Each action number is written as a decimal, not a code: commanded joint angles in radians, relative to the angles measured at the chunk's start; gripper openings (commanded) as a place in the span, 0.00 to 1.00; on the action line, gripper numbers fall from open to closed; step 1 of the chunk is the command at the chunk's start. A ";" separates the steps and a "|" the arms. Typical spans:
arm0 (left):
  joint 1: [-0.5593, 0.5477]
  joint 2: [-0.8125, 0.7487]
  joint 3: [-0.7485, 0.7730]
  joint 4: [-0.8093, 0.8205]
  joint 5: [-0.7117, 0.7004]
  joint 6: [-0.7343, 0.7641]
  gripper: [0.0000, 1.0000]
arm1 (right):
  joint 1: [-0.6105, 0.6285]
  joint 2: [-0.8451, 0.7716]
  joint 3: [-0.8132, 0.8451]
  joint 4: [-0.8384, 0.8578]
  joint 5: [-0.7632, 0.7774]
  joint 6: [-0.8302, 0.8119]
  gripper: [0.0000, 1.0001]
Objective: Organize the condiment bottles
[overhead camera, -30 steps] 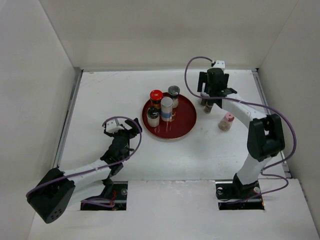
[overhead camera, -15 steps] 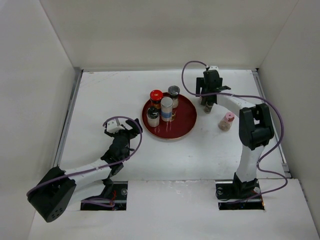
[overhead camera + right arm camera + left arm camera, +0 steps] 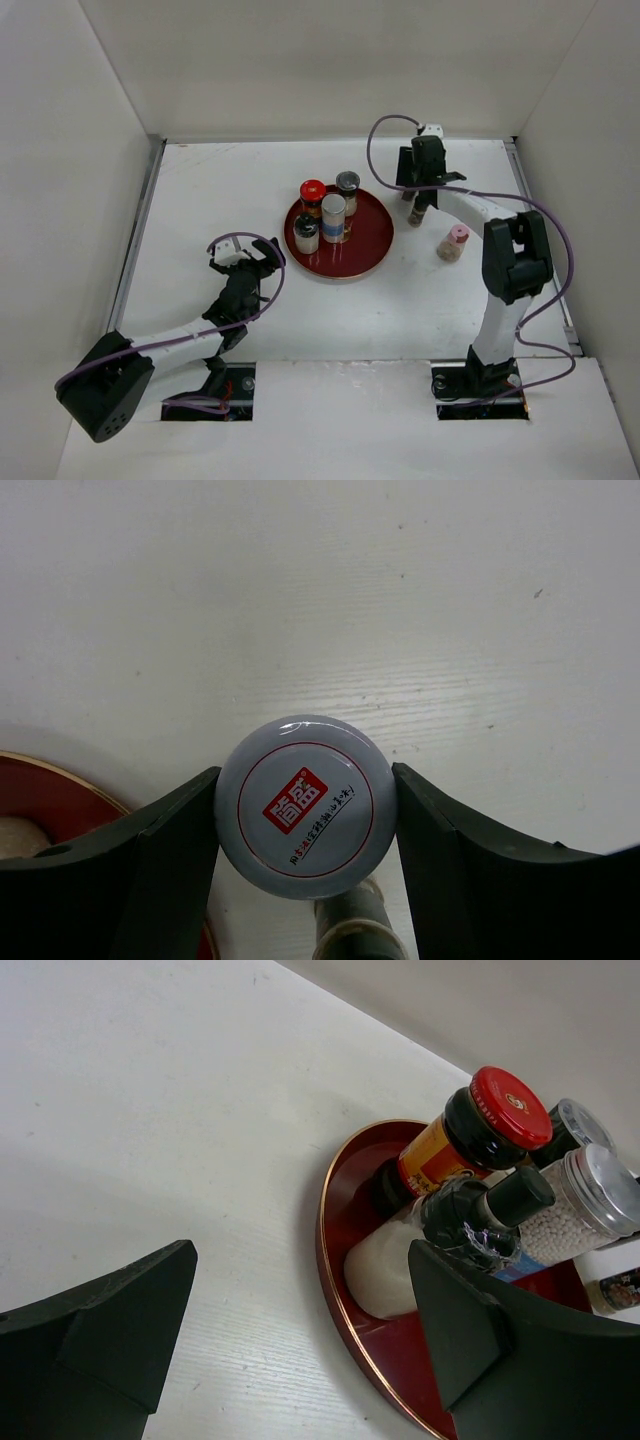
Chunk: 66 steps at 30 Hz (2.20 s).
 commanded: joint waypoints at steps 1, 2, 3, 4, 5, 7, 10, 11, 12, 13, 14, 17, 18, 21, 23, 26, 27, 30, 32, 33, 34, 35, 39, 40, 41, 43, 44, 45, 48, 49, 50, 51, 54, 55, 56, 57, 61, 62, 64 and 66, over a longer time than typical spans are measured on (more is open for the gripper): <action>0.007 -0.022 0.019 0.037 0.001 -0.010 0.88 | 0.016 -0.183 0.022 0.187 0.024 0.012 0.58; 0.007 -0.027 0.018 0.037 0.004 -0.010 0.88 | 0.034 -0.206 0.005 0.188 0.027 0.008 0.58; 0.007 -0.030 0.018 0.037 0.004 -0.010 0.88 | 0.049 -0.228 -0.017 0.191 0.029 0.007 0.58; 0.007 -0.027 0.019 0.037 0.004 -0.010 0.88 | 0.063 -0.246 -0.040 0.195 0.032 0.011 0.59; 0.007 -0.022 0.021 0.037 0.004 -0.010 0.88 | 0.080 -0.259 -0.064 0.196 0.032 0.015 0.59; 0.005 -0.016 0.021 0.037 0.004 -0.010 0.88 | 0.112 -0.279 -0.112 0.211 0.033 0.027 0.59; -0.001 -0.015 0.024 0.040 0.004 -0.010 0.88 | 0.167 -0.290 -0.170 0.251 0.026 0.042 0.59; -0.001 -0.007 0.025 0.041 0.004 -0.010 0.88 | 0.184 -0.290 -0.179 0.256 0.026 0.042 0.59; 0.001 -0.005 0.027 0.037 0.004 -0.010 0.88 | 0.200 -0.286 -0.183 0.256 0.027 0.044 0.59; 0.001 -0.010 0.025 0.037 0.005 -0.010 0.88 | 0.214 -0.282 -0.183 0.256 0.027 0.044 0.59; 0.001 -0.019 0.024 0.037 0.005 -0.010 0.88 | 0.226 -0.274 -0.183 0.256 0.026 0.044 0.59; 0.001 -0.030 0.021 0.037 0.005 -0.010 0.88 | 0.243 -0.247 -0.175 0.250 0.029 0.044 0.59; 0.002 -0.030 0.019 0.037 0.005 -0.010 0.88 | 0.246 -0.233 -0.173 0.248 0.032 0.044 0.59; 0.001 -0.039 0.018 0.033 0.005 -0.010 0.88 | 0.257 -0.208 -0.179 0.245 0.035 0.047 0.59; 0.001 -0.032 0.021 0.033 0.005 -0.010 0.88 | 0.261 -0.188 -0.184 0.242 0.041 0.048 0.59; -0.001 -0.035 0.019 0.033 0.010 -0.010 0.88 | 0.264 -0.162 -0.192 0.236 0.050 0.042 0.60; -0.001 -0.038 0.019 0.033 0.010 -0.010 0.88 | 0.264 -0.161 -0.198 0.236 0.052 0.042 0.61; 0.001 -0.032 0.019 0.033 0.010 -0.010 0.88 | 0.264 -0.159 -0.219 0.242 0.050 0.047 0.62; -0.002 -0.032 0.019 0.033 0.010 -0.010 0.88 | 0.273 -0.156 -0.229 0.241 0.052 0.045 0.63; -0.002 -0.030 0.022 0.033 0.010 -0.010 0.88 | 0.278 -0.158 -0.235 0.242 0.052 0.045 0.65; -0.004 -0.025 0.024 0.034 0.010 -0.010 0.88 | 0.280 -0.158 -0.239 0.245 0.047 0.045 0.67; -0.001 -0.019 0.024 0.036 0.010 -0.010 0.88 | 0.281 -0.156 -0.239 0.247 0.041 0.045 0.69; -0.005 -0.030 0.021 0.036 0.010 -0.010 0.88 | 0.280 -0.183 -0.244 0.253 0.050 0.047 0.89; -0.004 -0.032 0.019 0.039 0.008 -0.010 0.88 | 0.280 -0.202 -0.247 0.256 0.052 0.050 0.92; -0.001 -0.032 0.019 0.037 0.008 -0.010 0.88 | 0.280 -0.220 -0.250 0.260 0.050 0.051 0.95; -0.001 -0.036 0.018 0.033 0.010 -0.010 0.88 | 0.280 -0.271 -0.255 0.257 0.050 0.053 0.98; -0.004 -0.041 0.016 0.033 0.010 -0.010 0.88 | 0.280 -0.301 -0.261 0.254 0.052 0.053 0.99; -0.004 -0.042 0.016 0.033 0.010 -0.010 0.88 | 0.280 -0.338 -0.276 0.254 0.053 0.056 1.00; -0.004 -0.030 0.021 0.033 0.012 -0.011 0.88 | 0.251 -0.424 -0.328 0.260 0.079 0.080 1.00; -0.005 -0.029 0.021 0.033 0.016 -0.011 0.88 | 0.229 -0.441 -0.345 0.257 0.099 0.088 1.00; -0.005 -0.032 0.022 0.033 0.019 -0.011 0.88 | 0.211 -0.452 -0.366 0.256 0.130 0.097 0.99; -0.007 -0.035 0.022 0.033 0.022 -0.011 0.88 | 0.188 -0.463 -0.388 0.250 0.163 0.105 0.99; -0.004 -0.042 0.018 0.033 0.022 -0.011 0.88 | 0.136 -0.466 -0.443 0.239 0.251 0.116 1.00; -0.004 -0.047 0.016 0.033 0.022 -0.011 0.88 | 0.123 -0.454 -0.445 0.224 0.253 0.114 1.00; -0.005 -0.048 0.016 0.033 0.022 -0.011 0.88 | 0.116 -0.440 -0.440 0.202 0.250 0.117 1.00; -0.007 -0.047 0.018 0.037 0.022 -0.013 0.88 | 0.108 -0.426 -0.436 0.186 0.244 0.122 1.00; -0.007 -0.027 0.021 0.039 0.024 -0.013 0.88 | 0.080 -0.360 -0.410 0.176 0.192 0.128 0.98; -0.007 -0.028 0.022 0.037 0.024 -0.013 0.88 | 0.071 -0.345 -0.407 0.182 0.182 0.133 0.95; -0.005 -0.027 0.022 0.042 0.024 -0.013 0.88 | 0.062 -0.322 -0.400 0.187 0.159 0.145 0.91; -0.004 -0.024 0.022 0.041 0.024 -0.013 0.88 | 0.053 -0.296 -0.391 0.193 0.135 0.151 0.85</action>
